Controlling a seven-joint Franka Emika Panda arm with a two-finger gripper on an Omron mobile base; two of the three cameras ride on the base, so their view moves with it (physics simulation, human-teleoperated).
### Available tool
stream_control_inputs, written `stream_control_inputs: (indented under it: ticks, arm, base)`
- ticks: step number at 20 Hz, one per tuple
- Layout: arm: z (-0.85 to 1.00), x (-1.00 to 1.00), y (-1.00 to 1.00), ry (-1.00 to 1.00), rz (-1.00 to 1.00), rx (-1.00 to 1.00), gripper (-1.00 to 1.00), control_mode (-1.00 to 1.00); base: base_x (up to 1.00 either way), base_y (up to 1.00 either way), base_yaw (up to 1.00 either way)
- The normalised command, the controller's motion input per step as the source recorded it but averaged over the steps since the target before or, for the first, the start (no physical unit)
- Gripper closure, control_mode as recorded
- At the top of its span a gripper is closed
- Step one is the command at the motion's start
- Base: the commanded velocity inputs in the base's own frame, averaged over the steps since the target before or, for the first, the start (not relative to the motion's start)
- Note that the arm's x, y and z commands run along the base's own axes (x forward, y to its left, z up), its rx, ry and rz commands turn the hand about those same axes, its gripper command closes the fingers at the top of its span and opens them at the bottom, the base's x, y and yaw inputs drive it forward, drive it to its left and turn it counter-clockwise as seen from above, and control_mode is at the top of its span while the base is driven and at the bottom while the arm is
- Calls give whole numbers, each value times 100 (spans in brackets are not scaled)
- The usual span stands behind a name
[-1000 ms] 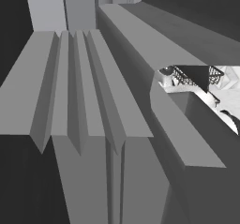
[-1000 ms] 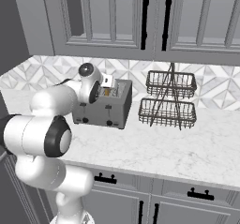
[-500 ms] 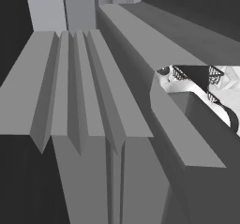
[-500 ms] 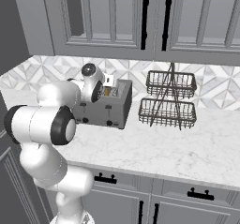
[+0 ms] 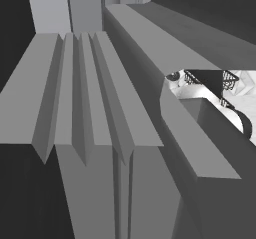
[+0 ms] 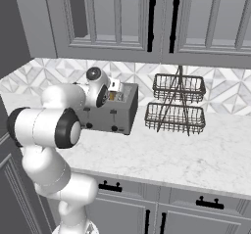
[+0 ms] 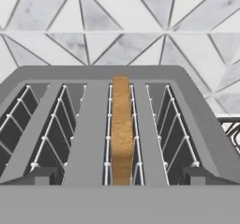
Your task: Start the toaster. Once the lever pops up, take the bread to the plate on the dining counter.
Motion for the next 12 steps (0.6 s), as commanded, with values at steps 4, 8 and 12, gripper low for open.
stream_control_inputs:
  ticks: [4,8,12]
  arm:
    - [-18,3,0,1,0,0,-100,-100]
    - [-16,6,0,0,0,0,-100,-100]
    - [-10,14,0,0,0,0,-100,-100]
  base:
    - [0,0,0]
    - [0,0,0]
    - [0,0,0]
